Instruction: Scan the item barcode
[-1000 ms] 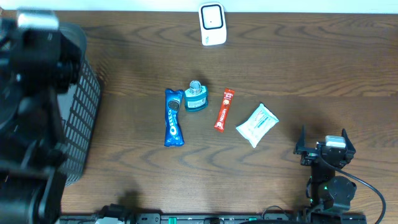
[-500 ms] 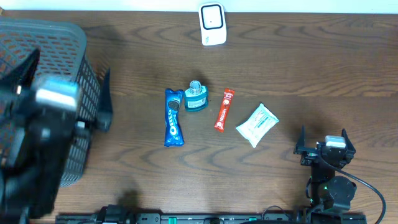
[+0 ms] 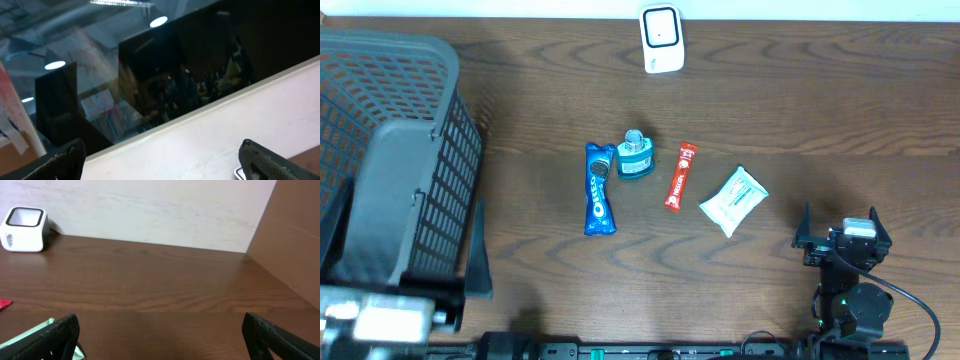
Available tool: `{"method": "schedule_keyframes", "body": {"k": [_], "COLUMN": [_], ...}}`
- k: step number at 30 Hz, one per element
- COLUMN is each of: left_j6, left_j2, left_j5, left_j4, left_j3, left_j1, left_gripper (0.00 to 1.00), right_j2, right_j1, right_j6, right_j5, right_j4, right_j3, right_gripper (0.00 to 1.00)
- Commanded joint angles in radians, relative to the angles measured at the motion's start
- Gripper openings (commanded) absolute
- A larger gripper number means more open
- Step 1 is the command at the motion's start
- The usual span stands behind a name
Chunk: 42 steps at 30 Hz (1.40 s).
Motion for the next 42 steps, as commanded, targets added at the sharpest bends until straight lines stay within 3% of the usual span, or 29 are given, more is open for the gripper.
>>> {"method": "schedule_keyframes", "body": {"k": [1,19,24,35,42], "left_j6": [-0.012,-0.012,-0.012,-0.013,-0.059], "left_j2": [-0.063,-0.331,-0.436,-0.43,-0.43], "left_j5": [0.011,-0.019,-0.084,-0.096,-0.097], "left_j4": [0.003,0.039,0.097,0.2,0.359], "left_j3": [0.0,-0.063,-0.127,-0.187,-0.303], "left_j1": [0.006,0.018,0.018,0.036,0.036], "left_gripper": [0.98,0.98,0.98,0.98,0.98], "right_j2": [-0.005,-0.005,-0.005,-0.005,-0.005], "right_j1": [0.008,0.009,0.008,0.009,0.008], "right_j6": [0.007,0.006,0.006,0.007,0.007], "right_j5": [0.005,0.005,0.005,0.005,0.005], "right_j4": [-0.002,-0.002,-0.002,-0.002,-0.002], "right_j3": [-0.002,-0.002,-0.002,-0.002,-0.002], "right_gripper": [0.99,0.99,0.99,0.99,0.99]}}
